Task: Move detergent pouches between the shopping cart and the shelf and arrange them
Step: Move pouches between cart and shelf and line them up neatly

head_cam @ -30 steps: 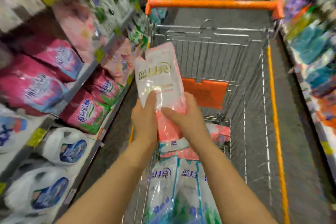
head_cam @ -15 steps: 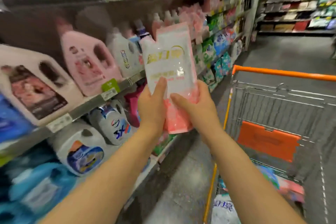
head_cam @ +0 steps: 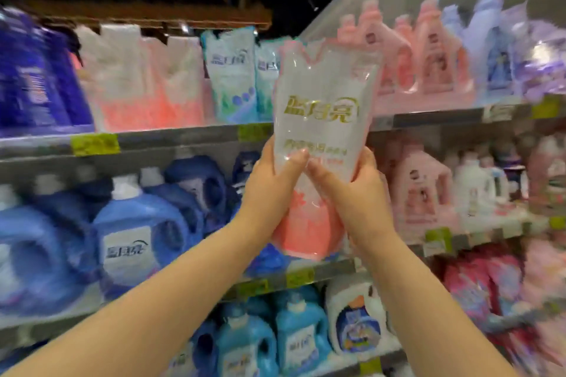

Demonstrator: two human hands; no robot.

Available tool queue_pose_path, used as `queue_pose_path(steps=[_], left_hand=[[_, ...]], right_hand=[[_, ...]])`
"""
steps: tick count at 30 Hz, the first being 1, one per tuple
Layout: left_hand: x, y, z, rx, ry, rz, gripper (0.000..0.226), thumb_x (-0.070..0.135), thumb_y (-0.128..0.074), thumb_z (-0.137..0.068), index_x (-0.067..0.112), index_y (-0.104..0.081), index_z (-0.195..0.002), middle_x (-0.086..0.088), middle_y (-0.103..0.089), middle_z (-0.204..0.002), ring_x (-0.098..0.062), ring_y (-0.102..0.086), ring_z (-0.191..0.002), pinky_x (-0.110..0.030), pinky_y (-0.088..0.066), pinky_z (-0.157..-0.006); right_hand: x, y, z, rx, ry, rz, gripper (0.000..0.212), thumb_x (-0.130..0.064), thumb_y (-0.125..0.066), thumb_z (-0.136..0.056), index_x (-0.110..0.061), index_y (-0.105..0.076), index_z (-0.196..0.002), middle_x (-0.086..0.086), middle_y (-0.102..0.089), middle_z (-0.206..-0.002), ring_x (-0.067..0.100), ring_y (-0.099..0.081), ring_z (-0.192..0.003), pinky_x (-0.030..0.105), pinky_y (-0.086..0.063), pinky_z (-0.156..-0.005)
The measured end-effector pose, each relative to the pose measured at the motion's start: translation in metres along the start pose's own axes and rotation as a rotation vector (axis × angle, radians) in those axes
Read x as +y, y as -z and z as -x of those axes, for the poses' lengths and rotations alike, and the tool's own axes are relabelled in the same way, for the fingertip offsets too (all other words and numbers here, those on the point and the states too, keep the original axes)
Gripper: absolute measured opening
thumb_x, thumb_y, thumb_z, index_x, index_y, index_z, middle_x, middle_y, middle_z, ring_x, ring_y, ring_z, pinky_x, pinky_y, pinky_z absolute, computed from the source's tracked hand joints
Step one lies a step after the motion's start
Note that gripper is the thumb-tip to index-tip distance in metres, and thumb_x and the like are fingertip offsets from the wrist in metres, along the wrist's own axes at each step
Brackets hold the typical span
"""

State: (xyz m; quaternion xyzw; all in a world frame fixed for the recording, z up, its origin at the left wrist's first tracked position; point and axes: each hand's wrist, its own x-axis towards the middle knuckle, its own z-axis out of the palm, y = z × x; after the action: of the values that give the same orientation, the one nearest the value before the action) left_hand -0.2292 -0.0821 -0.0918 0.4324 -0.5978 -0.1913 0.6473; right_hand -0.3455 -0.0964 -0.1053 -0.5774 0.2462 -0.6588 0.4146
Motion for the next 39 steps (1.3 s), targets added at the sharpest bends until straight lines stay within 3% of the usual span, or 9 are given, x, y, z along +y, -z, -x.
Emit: queue_pose_path(steps=[5,15,20,22,25,28,33,37,39], left_hand=[[0.017,0.086,-0.036,0.118,-0.013,-0.038,0.036,0.042,-0.064,-0.083,0.038,-0.047,-0.114,0.011,-0.066,-0.103,-0.011,-0.064,-0.093,-0.023,-0.055,-0.072],[0.054,0.203,-0.118,0.238,0.144,0.009,0.068,0.038,-0.072,-0.066,0.011,-0.053,-0.126,-0.012,-0.067,-0.113,-0.029,-0.066,-0.097,-0.043,-0.057,-0.077],[0.056,0.243,-0.171,0.227,0.155,0.132,0.039,0.013,-0.063,-0.085,0.01,-0.056,-0.122,-0.011,-0.067,-0.107,-0.025,-0.066,-0.088,-0.04,-0.057,-0.07],[0.056,0.257,-0.192,0.214,0.142,0.167,0.042,0.011,-0.064,-0.084,0.01,-0.055,-0.124,-0.011,-0.067,-0.11,-0.027,-0.065,-0.093,-0.042,-0.056,-0.075],[0.048,0.279,-0.221,0.149,0.133,0.235,0.046,0.009,-0.064,-0.083,0.011,-0.052,-0.128,-0.012,-0.065,-0.118,-0.029,-0.064,-0.101,-0.046,-0.054,-0.08],[0.033,0.29,-0.249,0.12,0.166,0.263,0.064,0.008,-0.075,-0.071,0.012,-0.049,-0.13,-0.012,-0.067,-0.114,-0.03,-0.066,-0.099,-0.05,-0.055,-0.075],[0.001,0.28,-0.273,0.056,0.227,0.233,0.035,0.006,-0.064,-0.08,0.011,-0.06,-0.115,-0.012,-0.067,-0.108,-0.028,-0.063,-0.095,-0.049,-0.051,-0.084],[-0.029,0.272,-0.29,0.063,0.251,0.242,0.025,-0.001,-0.059,-0.084,0.007,-0.058,-0.108,-0.009,-0.067,-0.099,-0.022,-0.063,-0.076,-0.035,-0.052,-0.064],[-0.043,0.271,-0.296,0.049,0.285,0.234,0.027,0.0,-0.061,-0.084,0.003,-0.058,-0.111,-0.011,-0.067,-0.099,-0.022,-0.063,-0.079,-0.036,-0.053,-0.068]], right_hand=[[-0.013,-0.088,-0.038,-0.151,0.05,-0.103,0.054,-0.021,-0.082,-0.068,-0.019,-0.053,-0.113,-0.003,-0.07,-0.097,0.007,-0.07,-0.084,0.024,-0.057,-0.07],[-0.018,-0.218,-0.13,-0.532,0.034,-0.211,0.044,-0.027,-0.08,-0.069,-0.027,-0.052,-0.104,-0.004,-0.067,-0.097,0.013,-0.069,-0.086,0.03,-0.059,-0.073],[-0.015,-0.272,-0.182,-0.612,0.037,-0.18,0.063,-0.024,-0.081,-0.065,-0.012,-0.055,-0.121,0.01,-0.068,-0.108,0.024,-0.068,-0.09,0.027,-0.057,-0.057],[-0.02,-0.29,-0.199,-0.611,0.085,-0.147,0.065,-0.021,-0.084,-0.062,-0.009,-0.058,-0.121,0.013,-0.069,-0.106,0.026,-0.069,-0.086,0.023,-0.053,-0.05],[-0.019,-0.312,-0.221,-0.57,0.128,-0.136,0.059,-0.015,-0.081,-0.062,-0.003,-0.062,-0.118,0.018,-0.069,-0.105,0.029,-0.068,-0.088,0.037,-0.058,-0.071],[-0.006,-0.324,-0.237,-0.542,0.109,-0.123,0.043,0.0,-0.07,-0.076,-0.001,-0.061,-0.118,0.018,-0.068,-0.1,0.025,-0.067,-0.078,0.037,-0.057,-0.071],[0.023,-0.322,-0.261,-0.51,-0.018,-0.095,0.044,0.002,-0.068,-0.076,0.0,-0.06,-0.12,0.023,-0.064,-0.114,0.032,-0.064,-0.093,0.045,-0.052,-0.085],[0.047,-0.316,-0.276,-0.462,-0.125,-0.062,0.042,0.005,-0.066,-0.077,0.006,-0.06,-0.118,0.025,-0.063,-0.116,0.037,-0.063,-0.102,0.044,-0.052,-0.089],[0.057,-0.314,-0.281,-0.443,-0.159,0.0,0.042,0.003,-0.071,-0.075,0.003,-0.061,-0.116,0.023,-0.065,-0.113,0.036,-0.064,-0.101,0.044,-0.052,-0.09]])
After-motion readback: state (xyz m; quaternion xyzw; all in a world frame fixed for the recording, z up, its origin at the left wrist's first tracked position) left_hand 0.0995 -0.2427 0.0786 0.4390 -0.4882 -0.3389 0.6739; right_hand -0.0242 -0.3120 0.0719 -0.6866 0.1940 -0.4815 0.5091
